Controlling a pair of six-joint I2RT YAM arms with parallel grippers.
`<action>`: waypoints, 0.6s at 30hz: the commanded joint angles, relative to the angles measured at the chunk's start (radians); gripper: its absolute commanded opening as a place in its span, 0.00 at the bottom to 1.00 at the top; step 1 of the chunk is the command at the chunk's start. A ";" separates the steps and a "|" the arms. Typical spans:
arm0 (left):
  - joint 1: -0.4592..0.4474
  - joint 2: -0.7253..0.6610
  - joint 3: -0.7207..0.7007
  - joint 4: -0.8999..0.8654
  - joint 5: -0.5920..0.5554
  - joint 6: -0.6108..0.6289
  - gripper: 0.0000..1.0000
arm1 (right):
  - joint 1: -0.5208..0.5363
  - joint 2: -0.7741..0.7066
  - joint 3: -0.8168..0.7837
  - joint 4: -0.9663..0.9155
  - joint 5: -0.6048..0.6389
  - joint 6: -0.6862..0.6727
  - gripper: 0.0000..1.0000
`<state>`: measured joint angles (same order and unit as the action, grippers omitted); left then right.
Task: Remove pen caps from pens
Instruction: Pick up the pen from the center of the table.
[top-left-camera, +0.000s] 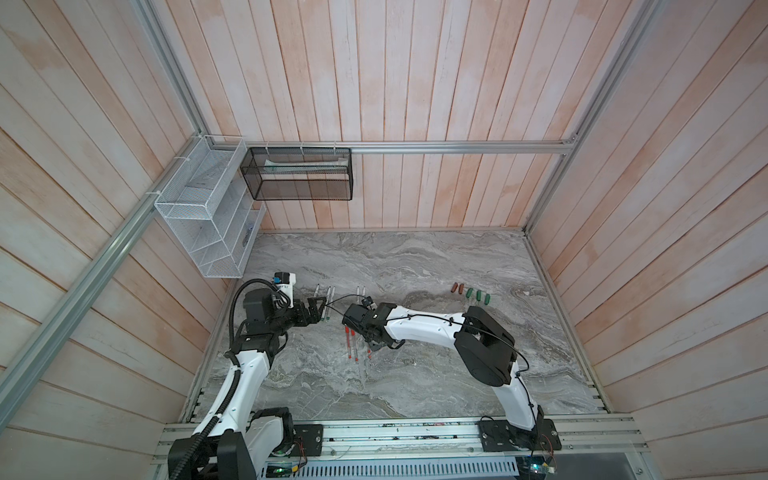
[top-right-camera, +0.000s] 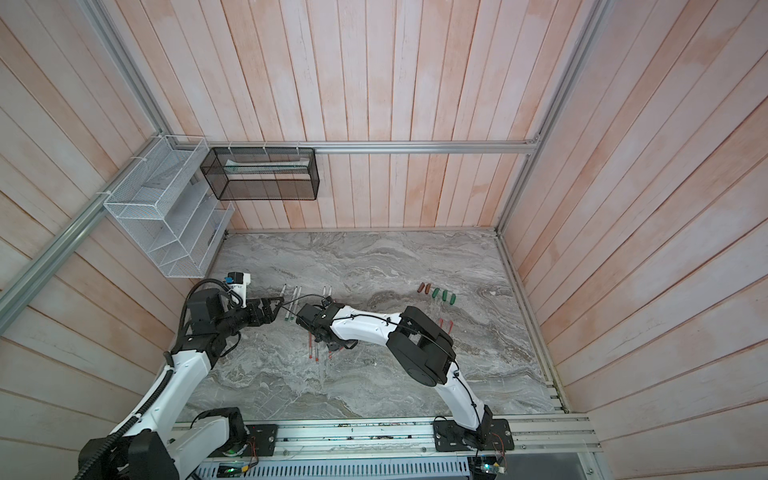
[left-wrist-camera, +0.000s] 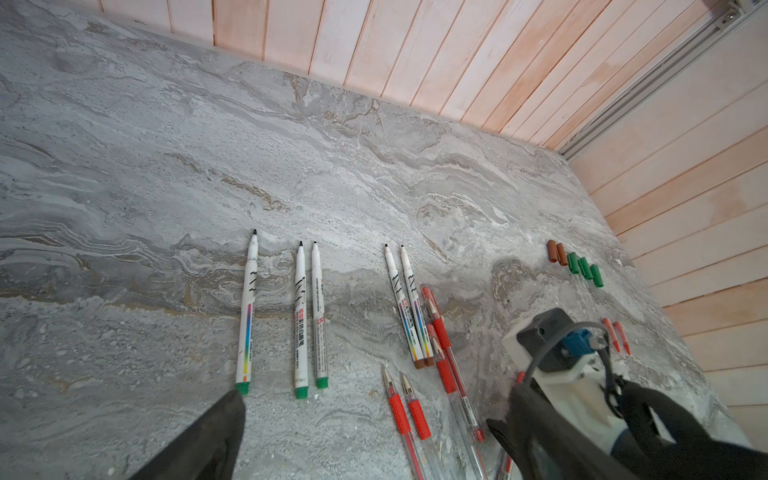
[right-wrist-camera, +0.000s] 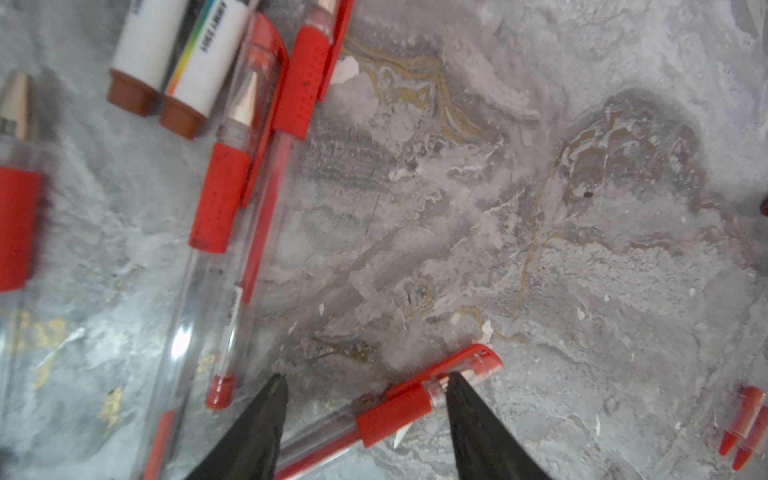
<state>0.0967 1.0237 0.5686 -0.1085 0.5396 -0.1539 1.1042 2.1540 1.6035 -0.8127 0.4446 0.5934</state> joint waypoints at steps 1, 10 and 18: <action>-0.006 -0.016 0.012 0.006 0.002 0.013 1.00 | 0.020 -0.008 -0.046 -0.062 -0.014 -0.031 0.62; -0.014 -0.010 0.010 0.013 -0.004 0.015 1.00 | 0.016 -0.124 -0.145 -0.087 0.006 -0.015 0.63; -0.018 -0.004 0.014 0.011 -0.006 0.014 1.00 | -0.081 -0.266 -0.242 0.098 -0.208 0.053 0.61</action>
<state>0.0837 1.0237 0.5686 -0.1085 0.5407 -0.1532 1.0527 1.9438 1.3827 -0.8021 0.3424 0.6029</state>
